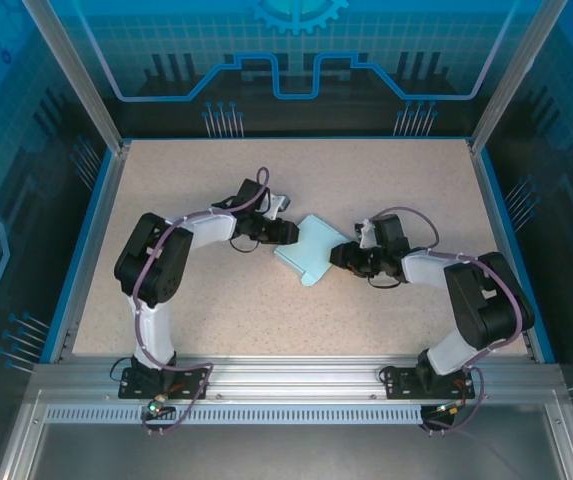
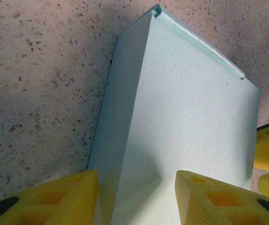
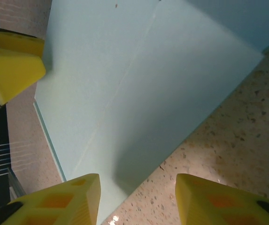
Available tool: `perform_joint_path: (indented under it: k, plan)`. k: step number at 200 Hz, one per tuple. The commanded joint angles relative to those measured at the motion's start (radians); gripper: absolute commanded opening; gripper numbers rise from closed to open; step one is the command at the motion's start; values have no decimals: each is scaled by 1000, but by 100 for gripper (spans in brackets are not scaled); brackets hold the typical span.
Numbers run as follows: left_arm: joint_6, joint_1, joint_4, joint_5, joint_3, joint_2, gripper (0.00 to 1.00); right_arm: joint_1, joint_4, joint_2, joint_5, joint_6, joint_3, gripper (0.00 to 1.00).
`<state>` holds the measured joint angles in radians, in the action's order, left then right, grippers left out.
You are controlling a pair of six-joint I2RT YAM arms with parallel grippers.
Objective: Fold the paper box
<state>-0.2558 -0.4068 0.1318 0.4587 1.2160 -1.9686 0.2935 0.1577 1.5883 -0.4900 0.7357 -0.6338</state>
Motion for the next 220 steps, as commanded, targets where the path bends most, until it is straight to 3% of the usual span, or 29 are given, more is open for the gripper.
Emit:
perform_joint_path:
  k: [1, 70, 137, 220]
  plan:
    - [24, 6, 43, -19, 35, -18, 46, -4, 106, 26, -38, 73, 19, 44]
    - [-13, 34, 80, 43, 58, -45, 35, -4, 279, 95, -57, 156, 32, 30]
    - [-56, 59, 89, 94, 31, -59, 31, -4, 377, 77, -65, 219, 37, 10]
    - [-65, 57, 86, 157, 25, -76, 32, 12, 336, -35, -47, 247, 21, 7]
